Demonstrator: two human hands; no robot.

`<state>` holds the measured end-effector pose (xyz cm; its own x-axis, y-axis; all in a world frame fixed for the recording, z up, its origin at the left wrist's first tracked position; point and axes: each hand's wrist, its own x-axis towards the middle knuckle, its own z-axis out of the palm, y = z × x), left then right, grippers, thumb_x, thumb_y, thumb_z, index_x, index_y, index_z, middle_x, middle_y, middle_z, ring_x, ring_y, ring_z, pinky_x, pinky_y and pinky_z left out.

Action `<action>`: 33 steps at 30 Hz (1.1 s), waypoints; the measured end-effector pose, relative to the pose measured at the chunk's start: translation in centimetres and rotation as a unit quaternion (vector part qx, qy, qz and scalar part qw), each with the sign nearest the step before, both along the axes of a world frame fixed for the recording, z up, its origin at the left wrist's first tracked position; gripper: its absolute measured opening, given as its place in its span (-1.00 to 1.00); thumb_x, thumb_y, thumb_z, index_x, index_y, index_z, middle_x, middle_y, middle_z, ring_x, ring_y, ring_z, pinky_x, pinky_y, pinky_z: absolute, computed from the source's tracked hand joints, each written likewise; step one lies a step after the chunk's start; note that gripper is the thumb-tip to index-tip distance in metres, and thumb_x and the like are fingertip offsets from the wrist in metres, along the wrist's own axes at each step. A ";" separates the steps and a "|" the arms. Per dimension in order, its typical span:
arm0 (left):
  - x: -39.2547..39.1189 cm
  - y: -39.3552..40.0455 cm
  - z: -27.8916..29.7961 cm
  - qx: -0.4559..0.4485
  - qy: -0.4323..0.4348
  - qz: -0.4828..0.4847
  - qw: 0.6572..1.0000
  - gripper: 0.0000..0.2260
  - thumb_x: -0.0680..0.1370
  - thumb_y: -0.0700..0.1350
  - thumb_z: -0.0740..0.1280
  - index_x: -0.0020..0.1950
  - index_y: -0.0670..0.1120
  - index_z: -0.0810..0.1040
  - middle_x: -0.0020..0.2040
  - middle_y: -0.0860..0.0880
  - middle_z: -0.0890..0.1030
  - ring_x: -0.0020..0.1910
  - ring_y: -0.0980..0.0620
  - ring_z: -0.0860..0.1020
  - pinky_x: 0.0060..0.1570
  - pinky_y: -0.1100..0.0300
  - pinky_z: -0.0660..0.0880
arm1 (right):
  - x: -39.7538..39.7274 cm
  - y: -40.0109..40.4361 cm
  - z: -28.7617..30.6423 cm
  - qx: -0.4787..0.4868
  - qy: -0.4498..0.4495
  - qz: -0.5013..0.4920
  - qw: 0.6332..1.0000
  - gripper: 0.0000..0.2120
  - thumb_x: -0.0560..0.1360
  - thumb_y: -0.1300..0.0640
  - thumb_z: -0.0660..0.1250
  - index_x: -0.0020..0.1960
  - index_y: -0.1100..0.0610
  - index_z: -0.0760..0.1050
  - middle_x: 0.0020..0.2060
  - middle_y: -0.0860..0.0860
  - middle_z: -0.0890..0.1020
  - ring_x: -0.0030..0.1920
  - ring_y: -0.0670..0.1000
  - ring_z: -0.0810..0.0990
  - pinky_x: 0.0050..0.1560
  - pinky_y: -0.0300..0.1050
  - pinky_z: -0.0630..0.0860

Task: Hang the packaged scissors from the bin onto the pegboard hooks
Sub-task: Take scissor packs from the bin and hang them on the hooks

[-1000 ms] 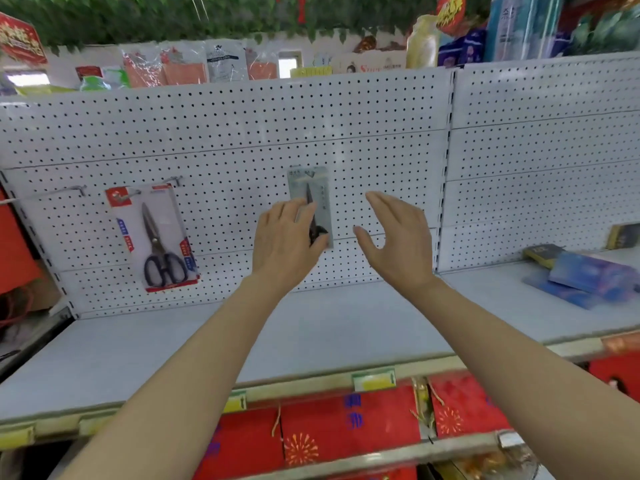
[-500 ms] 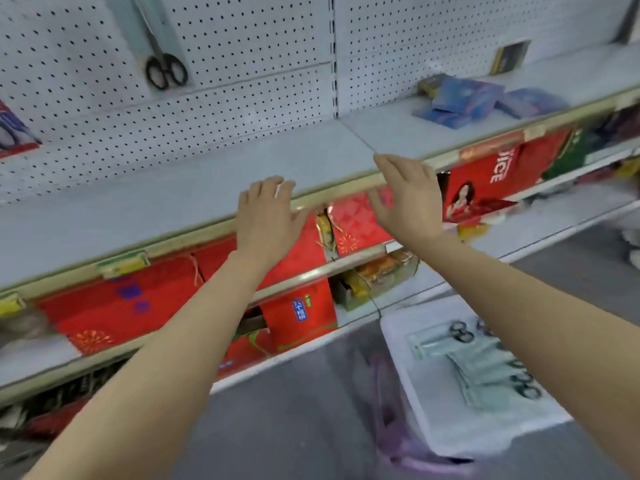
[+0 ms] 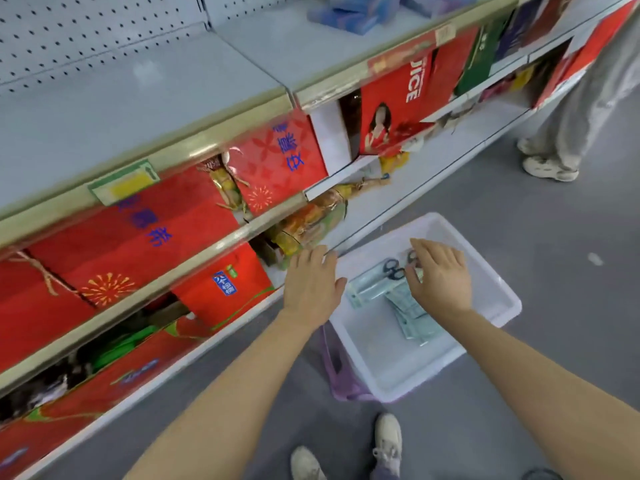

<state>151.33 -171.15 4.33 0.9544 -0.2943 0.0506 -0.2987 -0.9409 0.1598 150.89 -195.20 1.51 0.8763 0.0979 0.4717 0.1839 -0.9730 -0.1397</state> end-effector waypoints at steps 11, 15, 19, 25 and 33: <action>0.7 -10.7 -14.0 -0.074 0.239 0.125 0.960 -0.65 0.59 0.04 0.24 0.27 -0.14 0.51 0.18 -0.13 0.55 0.19 -0.16 0.48 0.13 0.01 0.43 | 2.6 -5.2 -11.0 -0.029 0.098 0.048 0.994 -0.60 0.38 0.17 0.41 0.18 0.27 0.57 0.04 0.15 0.64 0.00 0.21 0.61 0.13 0.09 0.41; 2.6 -14.5 -19.3 -0.491 0.441 0.467 0.588 -0.76 0.57 -0.06 0.33 0.02 -0.25 0.52 -0.25 -0.18 0.58 -0.41 -0.03 0.58 -0.41 0.21 0.52 | 3.1 -7.5 -13.7 -0.025 0.108 0.061 0.992 -0.58 0.35 0.20 0.47 0.19 0.26 0.58 0.06 0.13 0.65 0.04 0.19 0.62 0.12 0.09 0.48; 4.1 -16.2 -22.6 -0.668 0.370 0.582 0.279 -0.76 0.56 -0.09 0.40 0.11 -0.23 0.51 -0.15 -0.13 0.55 -0.28 0.01 0.53 -0.27 0.23 0.58 | 2.7 -9.8 -15.6 -0.036 0.131 0.070 0.988 -0.59 0.40 0.16 0.41 0.23 0.25 0.56 0.06 0.11 0.64 0.04 0.16 0.61 0.13 0.07 0.49; 4.9 -17.6 -24.0 -0.726 0.290 0.595 0.187 -0.65 0.65 -0.18 0.21 0.43 -0.25 0.36 0.34 -0.14 0.50 0.36 -0.08 0.47 0.34 0.09 0.42 | 2.4 -11.0 -17.7 -0.030 0.175 0.073 0.981 -0.60 0.42 0.18 0.42 0.24 0.24 0.56 0.09 0.11 0.64 0.09 0.16 0.62 0.14 0.11 0.51; 2.9 -17.0 -21.9 -0.693 0.218 0.554 0.407 -0.93 0.53 -0.30 0.39 -0.10 -0.19 0.52 -0.09 -0.20 0.64 -0.10 -0.11 0.67 0.03 0.04 0.63 | 7.1 -9.8 -15.4 0.052 0.220 0.077 0.971 -0.54 0.52 -0.01 0.24 0.33 0.21 0.50 0.21 0.13 0.60 0.16 0.20 0.57 0.18 0.09 0.48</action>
